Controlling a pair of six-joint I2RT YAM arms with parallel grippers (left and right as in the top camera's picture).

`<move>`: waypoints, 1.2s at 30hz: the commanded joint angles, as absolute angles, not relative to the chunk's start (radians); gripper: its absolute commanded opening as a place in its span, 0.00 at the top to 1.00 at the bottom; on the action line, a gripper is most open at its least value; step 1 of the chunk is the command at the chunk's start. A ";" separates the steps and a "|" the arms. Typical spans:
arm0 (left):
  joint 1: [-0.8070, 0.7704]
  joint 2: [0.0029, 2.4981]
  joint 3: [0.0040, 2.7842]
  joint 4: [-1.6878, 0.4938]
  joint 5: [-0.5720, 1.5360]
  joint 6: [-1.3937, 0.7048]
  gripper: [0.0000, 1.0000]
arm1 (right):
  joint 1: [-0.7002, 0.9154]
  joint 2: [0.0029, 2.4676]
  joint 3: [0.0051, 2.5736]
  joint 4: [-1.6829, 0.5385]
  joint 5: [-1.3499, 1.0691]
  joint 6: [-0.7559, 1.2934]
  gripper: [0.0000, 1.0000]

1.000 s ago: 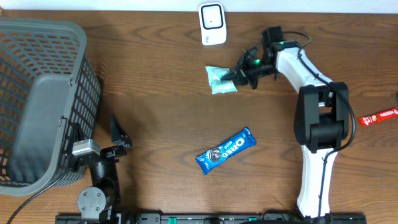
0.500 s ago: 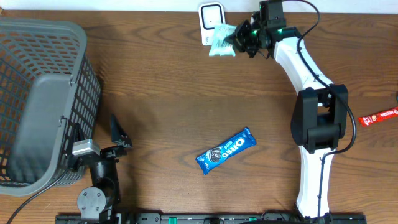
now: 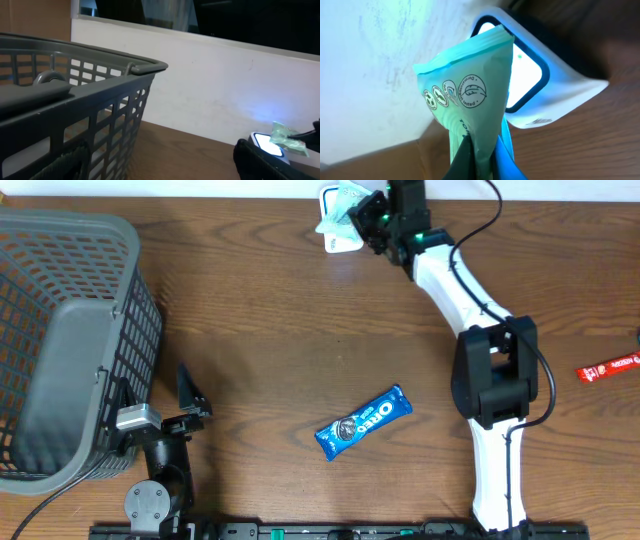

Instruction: Scan the item barcode

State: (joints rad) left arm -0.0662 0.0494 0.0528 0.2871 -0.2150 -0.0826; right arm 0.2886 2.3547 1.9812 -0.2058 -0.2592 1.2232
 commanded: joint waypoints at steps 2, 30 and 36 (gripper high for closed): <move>-0.063 0.042 0.053 0.288 -0.210 -0.091 0.08 | 0.296 2.415 1.994 -0.182 -0.186 1.367 0.98; -0.063 0.042 0.053 0.288 -0.210 -0.091 0.08 | 0.261 2.018 1.996 -0.870 -0.138 1.086 0.99; -0.063 0.042 0.053 0.288 -0.210 -0.091 0.08 | 0.181 1.870 1.996 -1.277 0.196 1.008 0.99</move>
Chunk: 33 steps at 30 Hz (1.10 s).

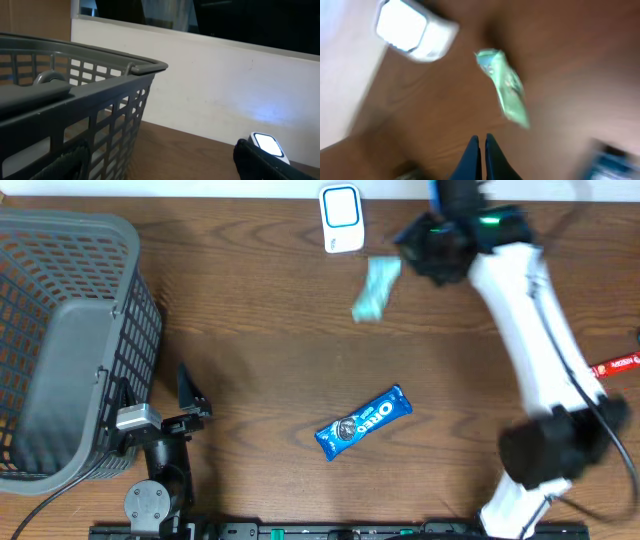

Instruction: Scan the item barcode

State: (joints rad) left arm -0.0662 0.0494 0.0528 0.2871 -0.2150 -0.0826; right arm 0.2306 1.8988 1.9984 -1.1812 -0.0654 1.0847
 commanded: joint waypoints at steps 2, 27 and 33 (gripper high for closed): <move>-0.063 0.042 0.053 0.288 -0.210 -0.091 0.08 | 0.132 1.844 1.996 -1.398 0.293 1.008 0.99; -0.063 0.042 0.053 0.288 -0.210 -0.091 0.08 | 0.155 1.858 1.377 -0.862 -0.066 1.146 0.21; -0.063 0.042 0.053 0.288 -0.210 -0.091 0.08 | 0.199 1.859 1.259 -0.677 -0.073 1.253 0.19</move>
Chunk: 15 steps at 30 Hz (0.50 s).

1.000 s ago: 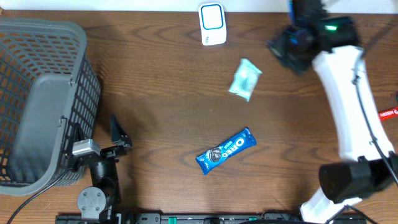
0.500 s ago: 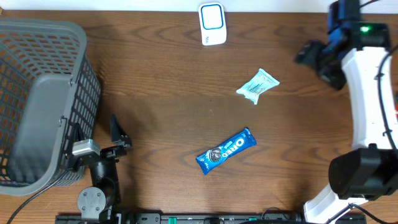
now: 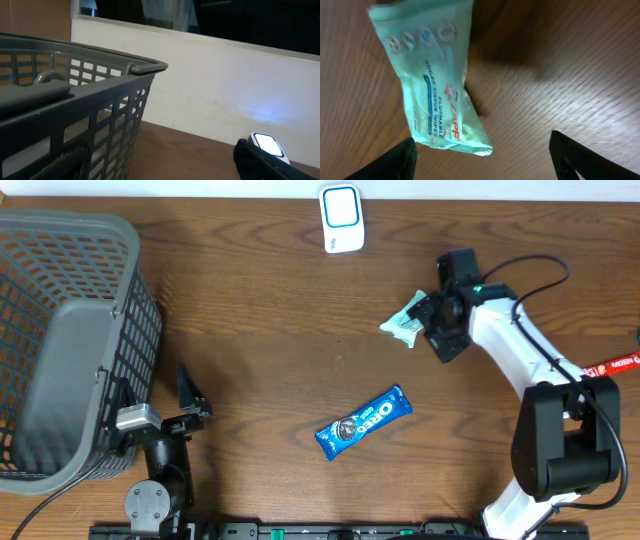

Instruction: Scan the item barcode

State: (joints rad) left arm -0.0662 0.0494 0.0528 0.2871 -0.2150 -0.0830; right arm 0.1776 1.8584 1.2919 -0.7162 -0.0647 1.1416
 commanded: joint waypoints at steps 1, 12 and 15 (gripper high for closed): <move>-0.063 0.042 0.053 0.288 -0.210 -0.091 0.08 | 0.204 1.860 1.245 -0.646 -0.073 1.262 0.18; -0.063 0.042 0.053 0.288 -0.210 -0.091 0.08 | 0.200 2.056 1.222 -0.422 -0.097 1.297 0.51; -0.063 0.042 0.053 0.288 -0.210 -0.091 0.08 | 0.184 2.069 1.222 -0.446 -0.097 1.291 0.98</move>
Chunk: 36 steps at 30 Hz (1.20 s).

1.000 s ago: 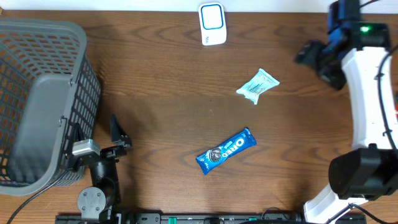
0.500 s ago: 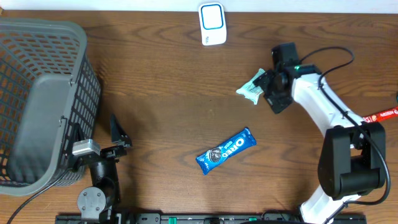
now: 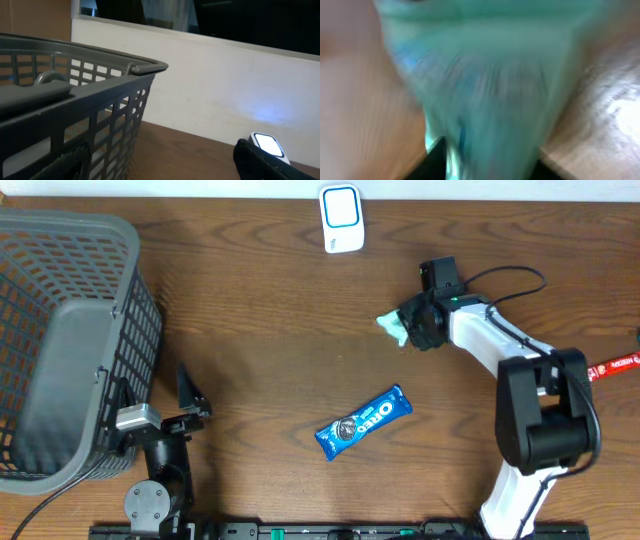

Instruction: Scan the item barcode

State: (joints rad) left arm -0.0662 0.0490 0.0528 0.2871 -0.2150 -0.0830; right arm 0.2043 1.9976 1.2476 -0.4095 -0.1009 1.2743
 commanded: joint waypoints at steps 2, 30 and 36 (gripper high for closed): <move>-0.063 0.042 0.053 0.288 -0.210 -0.091 0.08 | 0.166 2.054 1.228 -0.474 -0.101 1.265 0.99; -0.063 0.042 0.053 0.288 -0.210 -0.091 0.08 | -0.554 1.938 1.246 -0.503 0.100 0.807 0.82; -0.063 0.042 0.053 0.288 -0.210 -0.091 0.08 | -0.591 1.900 1.270 -0.467 0.081 0.750 0.59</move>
State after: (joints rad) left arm -0.0662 0.0494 0.0528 0.2871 -0.2150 -0.0826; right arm -0.5674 1.9469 1.2465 -0.4656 0.0826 0.8150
